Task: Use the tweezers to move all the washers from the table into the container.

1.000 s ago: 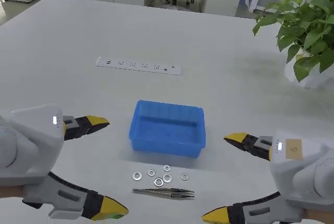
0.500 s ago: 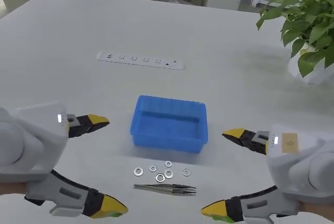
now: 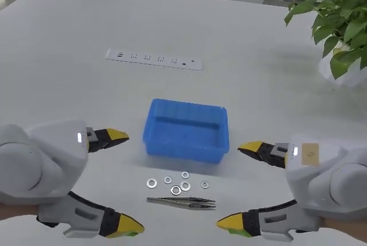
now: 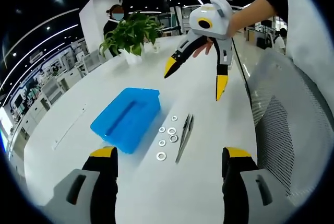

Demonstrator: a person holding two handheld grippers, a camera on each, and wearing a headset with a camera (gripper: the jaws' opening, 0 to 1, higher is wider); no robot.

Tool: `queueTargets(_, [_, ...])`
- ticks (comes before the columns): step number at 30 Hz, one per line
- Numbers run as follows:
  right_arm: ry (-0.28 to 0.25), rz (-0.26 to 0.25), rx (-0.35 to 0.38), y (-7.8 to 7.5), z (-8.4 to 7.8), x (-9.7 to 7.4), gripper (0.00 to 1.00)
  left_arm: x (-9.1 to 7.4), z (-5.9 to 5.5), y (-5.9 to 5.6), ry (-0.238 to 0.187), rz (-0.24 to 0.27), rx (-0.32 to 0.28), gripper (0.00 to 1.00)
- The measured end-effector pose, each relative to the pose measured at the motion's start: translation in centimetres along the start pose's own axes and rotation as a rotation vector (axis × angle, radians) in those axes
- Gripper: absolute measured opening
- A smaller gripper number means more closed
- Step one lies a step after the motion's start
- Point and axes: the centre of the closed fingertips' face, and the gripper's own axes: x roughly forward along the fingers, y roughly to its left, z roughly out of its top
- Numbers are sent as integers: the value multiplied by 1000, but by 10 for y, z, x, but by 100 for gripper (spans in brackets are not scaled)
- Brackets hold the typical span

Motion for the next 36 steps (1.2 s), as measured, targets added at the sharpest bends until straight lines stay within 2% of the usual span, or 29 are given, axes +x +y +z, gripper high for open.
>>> queueTargets(4, [11, 18, -7, 4, 0, 8, 74, 7, -4, -2, 9, -14, -9, 81])
queueTargets(6, [23, 34, -2, 6, -1, 14, 71, 12, -8, -4, 26, -21, -8, 76])
queueTargets(8, [27, 49, -3, 9, -2, 19, 66, 17, -9, -6, 26, -38, -22, 73])
queueTargets(10, [35, 68, -6, 12, -2, 25, 63, 22, -9, -9, 20, -58, -38, 67])
queueTargets(12, [40, 84, -10, 15, -3, 31, 60, 30, -11, -13, 17, -84, -26, 59])
queueTargets(16, [57, 124, -15, 21, -4, 42, 52, 42, -22, -17, 57, -122, -25, 54])
queueTargets(20, [76, 164, -15, 26, -7, 52, 45, 50, -35, -12, 112, -113, -21, 38])
queueTargets(25, [105, 204, -26, 29, -12, 63, 36, 57, -39, -12, 124, -138, -37, 35])
queueTargets(30, [130, 229, -9, 26, -14, 72, 31, 64, -47, -15, 176, -173, 13, 31])
queueTargets(32, [145, 243, 10, 26, -16, 73, 28, 65, -48, -15, 184, -181, 12, 30])
queueTargets(34, [154, 257, 8, 28, -17, 74, 25, 66, -47, -16, 188, -198, -11, 25])
queueTargets(36, [169, 261, -2, 29, -19, 76, 23, 67, -47, -14, 192, -195, -15, 24])
